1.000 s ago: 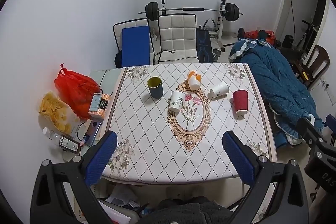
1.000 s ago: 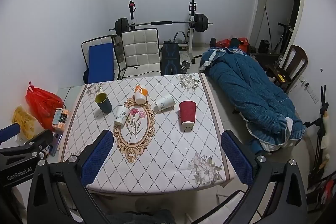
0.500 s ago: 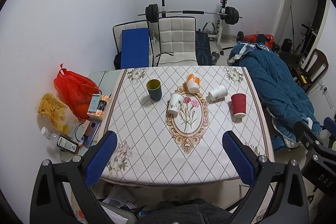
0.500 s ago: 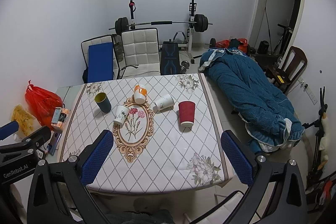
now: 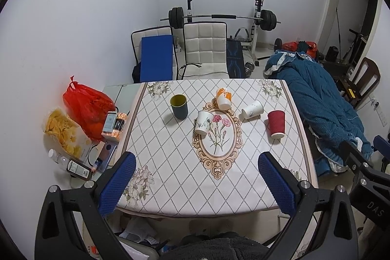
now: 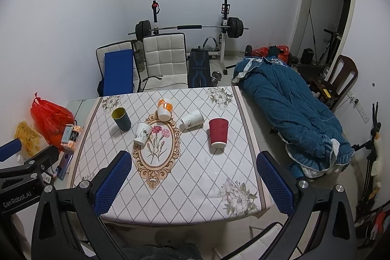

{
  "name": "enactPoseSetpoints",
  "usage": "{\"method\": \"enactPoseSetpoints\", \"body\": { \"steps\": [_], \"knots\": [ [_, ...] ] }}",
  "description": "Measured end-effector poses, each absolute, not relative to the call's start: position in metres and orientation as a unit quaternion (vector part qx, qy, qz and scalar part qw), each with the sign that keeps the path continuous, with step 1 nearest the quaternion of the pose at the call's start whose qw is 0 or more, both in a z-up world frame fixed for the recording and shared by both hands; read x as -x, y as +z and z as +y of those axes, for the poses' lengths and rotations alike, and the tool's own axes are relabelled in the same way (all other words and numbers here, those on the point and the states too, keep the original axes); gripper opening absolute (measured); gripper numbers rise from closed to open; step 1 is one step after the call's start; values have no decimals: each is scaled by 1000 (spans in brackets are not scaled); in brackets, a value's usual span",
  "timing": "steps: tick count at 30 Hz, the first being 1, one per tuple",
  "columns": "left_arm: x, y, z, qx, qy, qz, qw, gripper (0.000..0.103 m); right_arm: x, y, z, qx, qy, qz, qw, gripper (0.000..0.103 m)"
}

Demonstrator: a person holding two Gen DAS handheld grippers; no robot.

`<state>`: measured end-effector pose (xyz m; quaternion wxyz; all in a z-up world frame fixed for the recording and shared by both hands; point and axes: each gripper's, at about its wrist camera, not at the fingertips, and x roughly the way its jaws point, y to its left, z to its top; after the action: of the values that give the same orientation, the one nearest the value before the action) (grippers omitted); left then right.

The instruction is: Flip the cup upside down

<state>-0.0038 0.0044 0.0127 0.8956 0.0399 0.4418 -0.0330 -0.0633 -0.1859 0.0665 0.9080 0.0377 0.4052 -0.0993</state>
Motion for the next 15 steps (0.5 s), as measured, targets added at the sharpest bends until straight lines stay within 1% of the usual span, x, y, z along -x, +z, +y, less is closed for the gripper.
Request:
{"method": "enactPoseSetpoints", "body": {
  "steps": [15],
  "knots": [
    [6, 12, 2, -40, -34, 441, 896, 103, 61, 67, -178, -37, -98, 406, 908, 103]
  ]
}}
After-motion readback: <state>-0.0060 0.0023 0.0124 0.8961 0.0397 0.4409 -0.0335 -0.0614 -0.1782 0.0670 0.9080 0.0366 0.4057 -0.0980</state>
